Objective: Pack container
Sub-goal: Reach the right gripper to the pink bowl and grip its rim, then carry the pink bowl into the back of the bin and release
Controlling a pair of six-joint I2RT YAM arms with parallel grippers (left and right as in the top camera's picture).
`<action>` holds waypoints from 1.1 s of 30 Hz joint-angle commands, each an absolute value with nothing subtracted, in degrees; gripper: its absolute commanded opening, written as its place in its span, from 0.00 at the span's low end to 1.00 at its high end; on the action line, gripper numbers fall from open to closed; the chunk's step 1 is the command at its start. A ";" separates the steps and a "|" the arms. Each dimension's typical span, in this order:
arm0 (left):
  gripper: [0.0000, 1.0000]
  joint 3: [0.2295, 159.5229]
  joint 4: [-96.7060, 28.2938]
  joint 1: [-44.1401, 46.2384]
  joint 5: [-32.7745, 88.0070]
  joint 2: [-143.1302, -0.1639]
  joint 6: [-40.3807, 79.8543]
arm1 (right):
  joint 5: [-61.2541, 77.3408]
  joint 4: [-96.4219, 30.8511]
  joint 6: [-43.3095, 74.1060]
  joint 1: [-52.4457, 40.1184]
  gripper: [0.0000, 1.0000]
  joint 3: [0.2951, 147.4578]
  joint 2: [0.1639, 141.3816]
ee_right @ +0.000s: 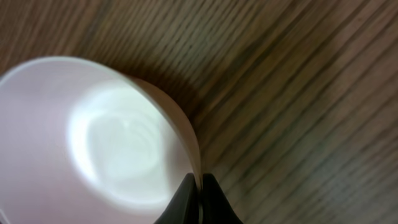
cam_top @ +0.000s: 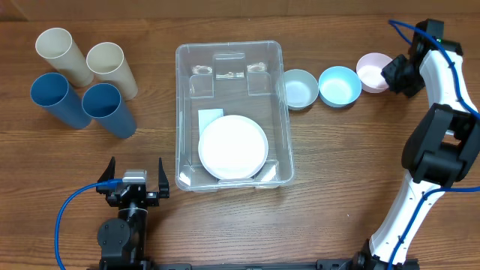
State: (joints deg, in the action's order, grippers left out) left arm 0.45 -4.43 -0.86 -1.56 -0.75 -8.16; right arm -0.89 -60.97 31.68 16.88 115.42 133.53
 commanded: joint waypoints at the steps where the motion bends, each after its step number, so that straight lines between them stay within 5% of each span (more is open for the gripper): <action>1: 1.00 0.27 -4.29 -1.10 -1.45 -0.32 -9.43 | -1.63 -65.93 30.02 17.47 0.04 128.38 131.63; 9: 1.00 0.27 -4.27 -1.10 -1.45 -0.32 -9.41 | 10.20 -76.95 21.30 11.51 0.04 146.76 124.77; 18: 1.00 0.27 -4.27 -1.10 -1.45 -0.32 -9.43 | 4.47 -80.53 14.46 -12.53 0.04 146.19 123.79; 24: 1.00 0.27 -4.27 -1.10 -1.45 -0.32 -9.43 | -11.14 -75.85 13.17 -25.10 0.04 139.63 125.01; 33: 1.00 0.27 -4.29 -1.10 -1.45 -0.32 -9.43 | -14.55 -63.61 10.46 -25.65 0.04 123.00 126.48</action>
State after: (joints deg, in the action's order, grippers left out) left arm 0.45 -4.45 -0.86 -1.56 -0.75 -8.16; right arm -12.38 -66.35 12.99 -26.17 125.73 125.43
